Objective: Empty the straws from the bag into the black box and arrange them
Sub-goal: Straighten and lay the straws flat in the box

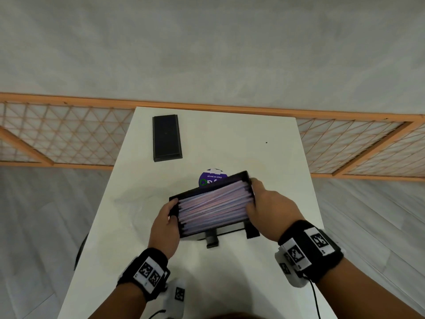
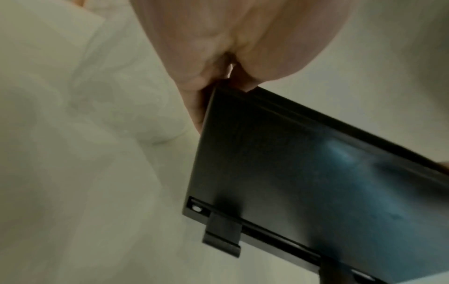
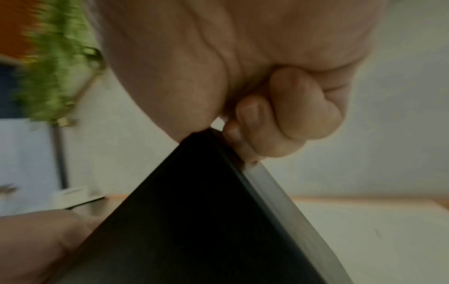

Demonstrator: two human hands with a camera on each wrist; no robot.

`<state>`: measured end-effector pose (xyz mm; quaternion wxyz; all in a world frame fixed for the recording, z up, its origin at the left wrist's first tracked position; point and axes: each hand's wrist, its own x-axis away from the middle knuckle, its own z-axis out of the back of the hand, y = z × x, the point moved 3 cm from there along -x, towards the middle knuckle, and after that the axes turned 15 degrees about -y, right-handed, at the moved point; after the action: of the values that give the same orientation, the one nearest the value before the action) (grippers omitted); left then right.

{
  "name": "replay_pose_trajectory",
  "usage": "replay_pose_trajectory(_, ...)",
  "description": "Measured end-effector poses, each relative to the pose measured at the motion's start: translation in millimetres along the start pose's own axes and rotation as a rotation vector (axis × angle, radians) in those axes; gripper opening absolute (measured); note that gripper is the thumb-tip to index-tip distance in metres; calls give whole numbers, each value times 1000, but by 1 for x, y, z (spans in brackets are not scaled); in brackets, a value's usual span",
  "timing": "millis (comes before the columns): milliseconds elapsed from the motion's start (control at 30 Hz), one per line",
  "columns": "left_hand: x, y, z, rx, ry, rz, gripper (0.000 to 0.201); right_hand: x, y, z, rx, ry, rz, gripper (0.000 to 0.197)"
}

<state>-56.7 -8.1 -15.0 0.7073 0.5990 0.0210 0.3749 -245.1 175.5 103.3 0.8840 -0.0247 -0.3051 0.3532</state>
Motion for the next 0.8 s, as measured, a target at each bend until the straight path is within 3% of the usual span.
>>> replay_pose_trajectory(133, 10, -5, -14, 215, -32, 97, 47, 6, -24, 10, 253, 33, 42, 60)
replay_pose_trajectory(300, 12, 2, -20, 249, -56, 79, 58, 2, -22, 19, 222, 63, 18, 52)
replay_pose_trajectory(433, 9, 13, -18, 229, -70, 46, 56, -2, -8, 13, 137, 56, 50, 51)
replay_pose_trajectory(567, 5, 24, -13, -75, -46, -1, 46, -13, 19, 10, -111, 16, 129, 37)
replay_pose_trajectory(800, 3, 37, -12, -438, -16, -13, 38, -25, 65, -14, -307, -88, 166, 50)
